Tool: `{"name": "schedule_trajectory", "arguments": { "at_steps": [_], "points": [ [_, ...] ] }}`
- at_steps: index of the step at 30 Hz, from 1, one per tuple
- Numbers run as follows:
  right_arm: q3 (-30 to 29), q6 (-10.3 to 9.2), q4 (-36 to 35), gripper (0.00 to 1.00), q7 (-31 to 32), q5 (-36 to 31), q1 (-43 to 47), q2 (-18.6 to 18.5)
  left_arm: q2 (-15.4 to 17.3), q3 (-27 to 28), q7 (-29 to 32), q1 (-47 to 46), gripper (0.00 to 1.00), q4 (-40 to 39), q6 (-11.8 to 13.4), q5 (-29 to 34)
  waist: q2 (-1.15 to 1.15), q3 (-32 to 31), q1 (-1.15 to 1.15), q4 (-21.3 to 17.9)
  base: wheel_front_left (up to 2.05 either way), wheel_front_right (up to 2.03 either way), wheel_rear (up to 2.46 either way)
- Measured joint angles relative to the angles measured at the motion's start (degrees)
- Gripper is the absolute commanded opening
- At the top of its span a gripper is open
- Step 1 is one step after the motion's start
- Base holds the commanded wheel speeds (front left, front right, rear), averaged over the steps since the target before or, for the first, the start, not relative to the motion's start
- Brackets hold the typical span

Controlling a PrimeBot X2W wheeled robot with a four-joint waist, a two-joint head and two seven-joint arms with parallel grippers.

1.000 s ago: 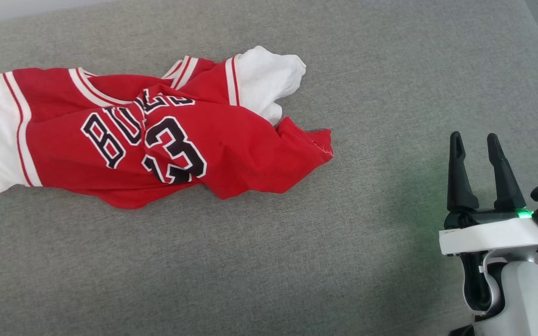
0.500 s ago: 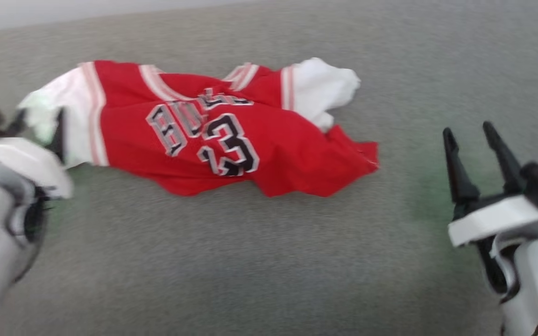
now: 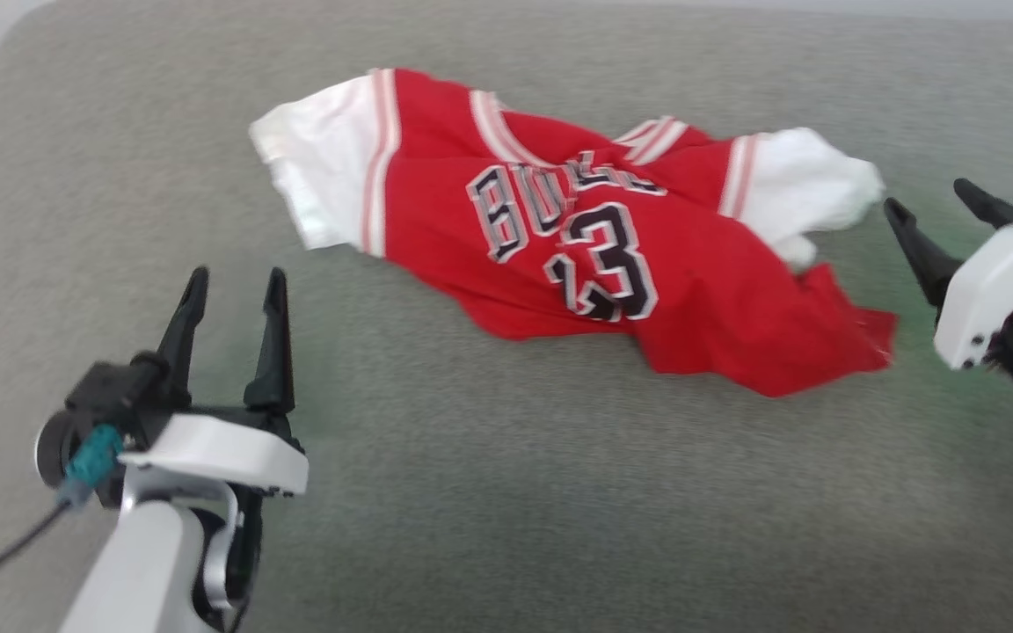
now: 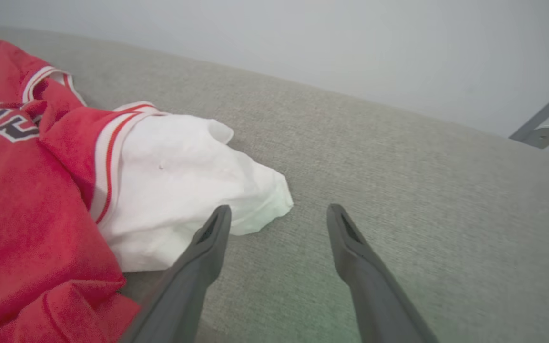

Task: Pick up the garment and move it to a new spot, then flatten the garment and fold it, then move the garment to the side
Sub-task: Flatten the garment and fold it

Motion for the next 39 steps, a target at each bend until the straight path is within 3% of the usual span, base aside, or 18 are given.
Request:
{"name": "schedule_trajectory", "arguments": {
  "at_steps": [5, 17, 18, 20, 27, 34, 39],
  "points": [
    [4.7, 0.01, 5.3, 1.0, 10.2, 4.6, -6.6, -3.5, -6.1, 5.4, 0.0, 3.4, 1.0, -2.8, -3.9, 6.3, 0.0, 1.2, 0.0, 3.4, 0.0, 0.0, 0.0],
    [12.9, 0.01, 11.8, 1.0, 24.1, 8.6, -15.8, -7.1, -13.4, 13.8, 0.0, 5.3, 1.0, -4.3, -10.2, 12.0, 0.0, 5.1, 0.0, 7.5, 0.0, 0.0, 0.0],
    [13.3, 0.01, 12.1, 0.85, 24.2, 9.0, -16.1, -7.1, -13.8, 14.2, 0.0, 5.3, 1.0, -4.2, -10.5, 12.2, 0.0, 5.4, 0.0, 7.7, 0.0, 0.0, 0.0],
    [13.9, 0.01, 12.1, 0.0, 24.4, 9.6, -16.4, -7.2, -14.2, 15.2, 0.0, 5.3, 1.0, -4.2, -11.0, 12.4, 0.0, 5.7, 0.0, 7.9, 0.0, 0.0, 0.0],
    [13.8, 0.23, 13.7, 0.0, 21.6, 11.4, -16.7, -7.9, -14.6, 17.6, 0.0, 5.3, 1.0, -4.1, -12.1, 13.6, 0.0, 5.2, 0.0, 6.3, 0.0, 0.0, 0.0],
    [9.5, 0.14, 17.6, 0.0, 18.0, 9.1, -15.5, -14.2, -14.8, 18.5, 0.0, 5.3, 1.0, -4.7, -12.6, 14.8, 0.0, 4.0, 0.0, 4.3, 0.0, 0.0, 0.0],
    [7.3, 0.14, 19.2, 0.0, 16.2, 8.3, -13.8, -13.8, -14.8, 18.6, 0.0, 5.7, 1.0, -4.8, -12.7, 15.3, 0.0, 3.7, 0.0, 2.9, 0.0, 0.0, 0.0]
  ]
}}
